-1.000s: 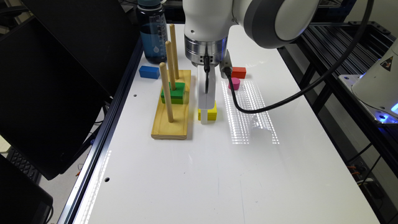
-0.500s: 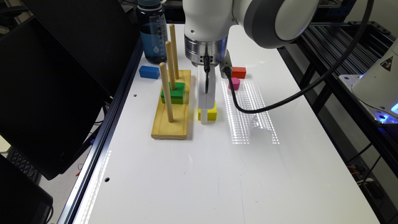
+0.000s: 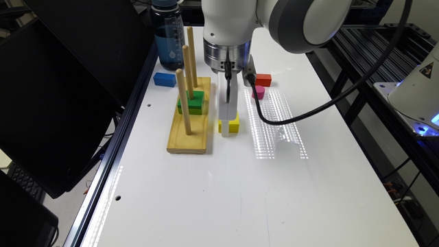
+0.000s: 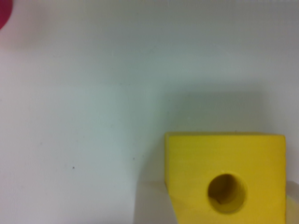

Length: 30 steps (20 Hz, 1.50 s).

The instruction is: Pick up yellow block.

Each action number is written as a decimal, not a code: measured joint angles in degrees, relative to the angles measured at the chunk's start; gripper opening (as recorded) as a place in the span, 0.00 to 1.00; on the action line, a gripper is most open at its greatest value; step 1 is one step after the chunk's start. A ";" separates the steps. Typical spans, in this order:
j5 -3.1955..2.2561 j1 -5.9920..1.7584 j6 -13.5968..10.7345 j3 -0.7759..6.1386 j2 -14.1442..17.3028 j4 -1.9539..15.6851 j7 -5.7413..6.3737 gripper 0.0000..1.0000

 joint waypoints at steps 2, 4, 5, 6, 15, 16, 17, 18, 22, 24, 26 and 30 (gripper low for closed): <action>0.15 -0.23 -0.93 0.43 -1.27 -0.03 0.00 0.00; 0.69 -0.51 -2.87 1.11 -3.41 -0.06 -0.06 0.00; 1.15 -0.65 -4.09 1.49 -4.66 -0.10 -0.19 0.00; 1.53 -0.79 -5.15 1.84 -5.75 -0.20 -0.28 0.00; 2.12 -1.18 -6.18 2.28 -7.48 -0.91 -0.46 0.00; 2.24 -1.24 -6.59 2.42 -8.12 -0.85 -0.47 0.00; 2.46 -1.33 -7.23 2.64 -8.89 -0.80 -0.51 0.00; 3.12 -1.55 -8.63 3.10 -10.46 -0.78 -0.77 0.00; 5.31 -1.94 -11.61 3.76 -13.80 -1.02 -2.23 0.00; 5.44 -2.03 -11.62 3.76 -13.71 -1.05 -2.44 0.00; 5.46 -2.11 -11.72 3.80 -13.84 -0.84 -2.50 0.00; 8.16 -2.37 -17.21 4.38 -18.70 0.49 -4.29 0.00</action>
